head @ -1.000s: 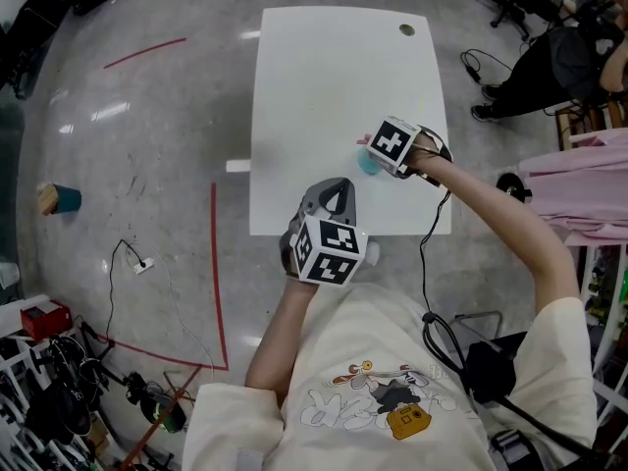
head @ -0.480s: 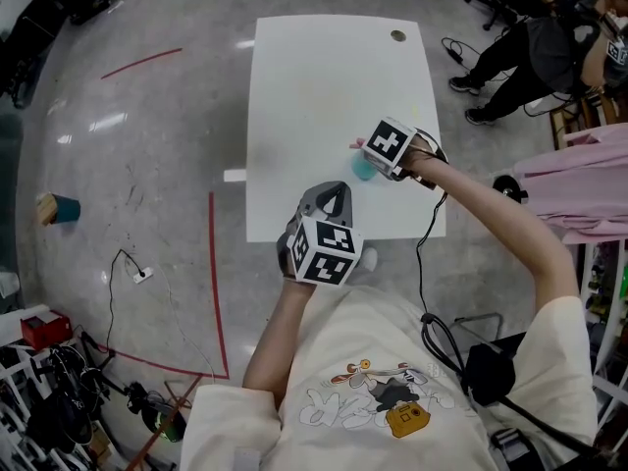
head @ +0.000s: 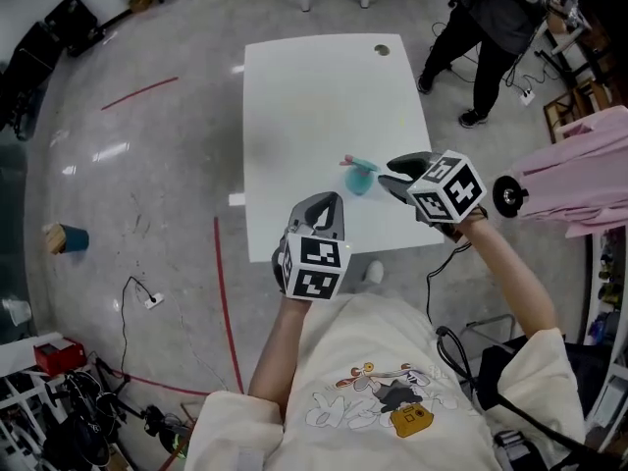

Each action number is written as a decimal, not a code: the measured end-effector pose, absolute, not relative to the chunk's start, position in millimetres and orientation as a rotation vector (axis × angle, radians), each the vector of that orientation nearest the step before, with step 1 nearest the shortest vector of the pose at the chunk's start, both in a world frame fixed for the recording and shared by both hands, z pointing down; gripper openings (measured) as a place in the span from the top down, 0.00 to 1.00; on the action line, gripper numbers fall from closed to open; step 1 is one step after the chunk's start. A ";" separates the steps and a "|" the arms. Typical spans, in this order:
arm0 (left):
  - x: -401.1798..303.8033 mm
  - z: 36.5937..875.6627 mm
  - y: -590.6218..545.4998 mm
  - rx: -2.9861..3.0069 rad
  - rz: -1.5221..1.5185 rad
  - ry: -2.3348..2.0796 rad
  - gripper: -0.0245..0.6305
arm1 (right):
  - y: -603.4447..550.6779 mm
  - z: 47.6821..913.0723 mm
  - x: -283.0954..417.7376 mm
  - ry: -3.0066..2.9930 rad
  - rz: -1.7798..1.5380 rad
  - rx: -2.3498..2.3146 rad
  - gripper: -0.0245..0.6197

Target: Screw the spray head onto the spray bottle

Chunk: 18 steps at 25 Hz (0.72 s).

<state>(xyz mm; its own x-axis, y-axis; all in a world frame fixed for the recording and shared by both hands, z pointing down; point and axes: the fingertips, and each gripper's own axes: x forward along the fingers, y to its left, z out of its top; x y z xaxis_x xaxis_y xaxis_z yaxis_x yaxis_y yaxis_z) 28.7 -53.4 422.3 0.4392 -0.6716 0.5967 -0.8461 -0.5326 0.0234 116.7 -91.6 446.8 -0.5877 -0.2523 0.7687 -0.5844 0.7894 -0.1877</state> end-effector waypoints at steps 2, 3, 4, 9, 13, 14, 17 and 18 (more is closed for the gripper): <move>29.4 415.2 -54.8 2.382 0.738 -1.310 0.95 | -91.7 427.0 122.0 -2.326 0.536 0.779 0.76; 29.9 414.0 -54.5 2.380 0.720 -1.312 0.95 | -91.0 420.7 125.5 -2.371 0.527 0.856 0.76; 30.4 414.3 -53.6 2.377 0.705 -1.311 0.95 | -89.6 416.4 129.4 -2.405 0.517 0.929 0.76; 35.7 422.5 -51.2 2.359 0.633 -1.302 0.95 | -89.8 407.9 158.4 -2.460 0.372 1.307 0.95; 41.7 423.2 -45.5 2.354 0.584 -1.328 0.95 | -71.5 422.6 168.9 -2.483 0.479 1.420 0.95; 42.5 424.1 -43.5 2.354 0.579 -1.329 0.95 | -66.3 427.1 168.7 -2.486 0.508 1.433 0.95; 44.4 429.9 -39.1 2.345 0.582 -1.314 0.95 | -54.4 438.3 166.0 -2.484 0.554 1.452 0.95; 44.9 431.6 -38.6 2.340 0.583 -1.316 0.95 | -52.0 441.0 165.8 -2.483 0.563 1.453 0.95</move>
